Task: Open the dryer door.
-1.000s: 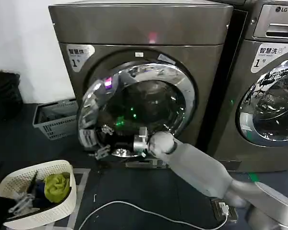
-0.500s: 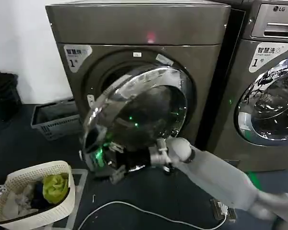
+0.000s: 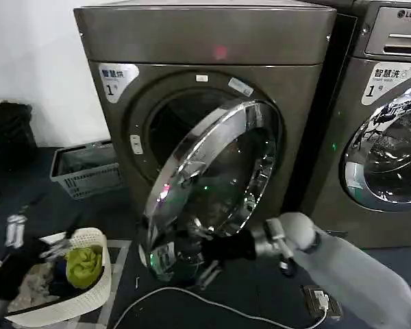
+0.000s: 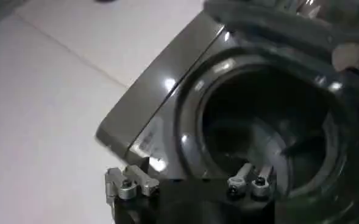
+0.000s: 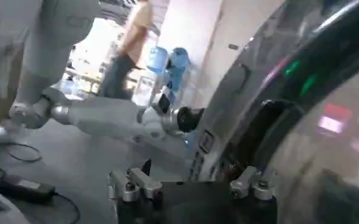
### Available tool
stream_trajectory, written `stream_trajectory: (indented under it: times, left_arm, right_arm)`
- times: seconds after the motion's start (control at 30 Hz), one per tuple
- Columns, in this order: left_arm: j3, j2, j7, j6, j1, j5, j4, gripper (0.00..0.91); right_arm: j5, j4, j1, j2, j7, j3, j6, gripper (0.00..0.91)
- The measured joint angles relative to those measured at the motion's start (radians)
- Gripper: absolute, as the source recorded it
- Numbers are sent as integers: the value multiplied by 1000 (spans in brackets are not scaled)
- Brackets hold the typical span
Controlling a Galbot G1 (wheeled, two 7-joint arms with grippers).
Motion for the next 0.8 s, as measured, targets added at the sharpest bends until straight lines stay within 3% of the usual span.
stream_trajectory:
  times: [0.27,0.4,0.57,0.8]
  left_arm:
    - [200,56,7,51,-113,12,35,907]
    - [298,69,11,58,-176,16,59,907]
    - [408,74,12,53,-253,17,90,907]
    - [520,82,15,8,-310,10,129,907]
  right_arm:
    - [-2,120,-382,-148,-27,403,33,907]
    - [-5,174,-633,-153,-27,663,46,907]
    - [-9,225,-934,-98,-25,983,74,907]
    - [-58,264,-1272,96,65,1373,144,907]
